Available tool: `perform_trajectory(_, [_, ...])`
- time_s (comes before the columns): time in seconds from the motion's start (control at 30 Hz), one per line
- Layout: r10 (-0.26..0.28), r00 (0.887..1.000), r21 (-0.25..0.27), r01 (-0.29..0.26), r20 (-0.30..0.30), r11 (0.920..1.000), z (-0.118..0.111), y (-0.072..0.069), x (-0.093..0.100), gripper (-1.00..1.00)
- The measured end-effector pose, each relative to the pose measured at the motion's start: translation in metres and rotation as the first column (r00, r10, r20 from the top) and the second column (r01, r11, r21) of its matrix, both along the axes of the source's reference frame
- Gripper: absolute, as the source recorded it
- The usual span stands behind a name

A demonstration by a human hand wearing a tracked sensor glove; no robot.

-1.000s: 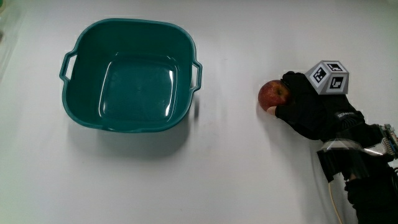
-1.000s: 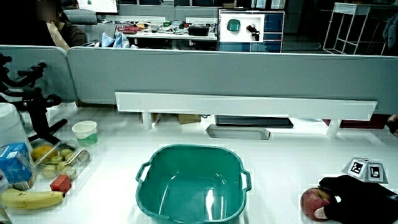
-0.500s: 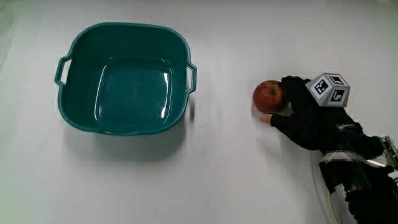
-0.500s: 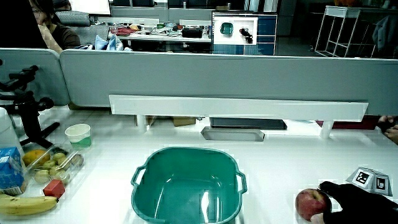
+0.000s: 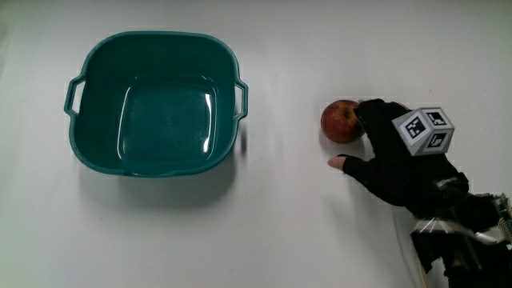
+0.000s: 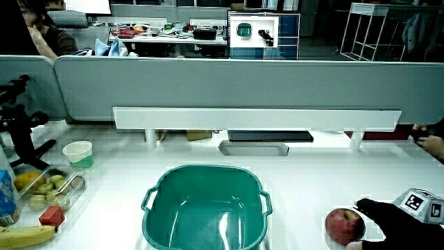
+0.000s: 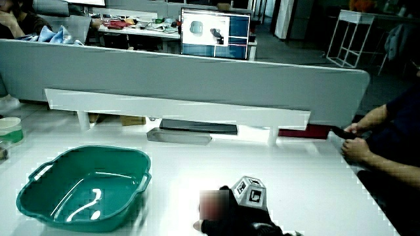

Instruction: Place apple on desk

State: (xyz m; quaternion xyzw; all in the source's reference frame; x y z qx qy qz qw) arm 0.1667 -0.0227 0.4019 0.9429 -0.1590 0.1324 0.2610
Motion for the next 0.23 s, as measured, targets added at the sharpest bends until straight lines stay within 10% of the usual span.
perform_trajectory(0.23, [-0.099, 0.994, -0.032, 0.101, 0.041, 0.9944, -0.003, 0.014, -0.034, -1.0])
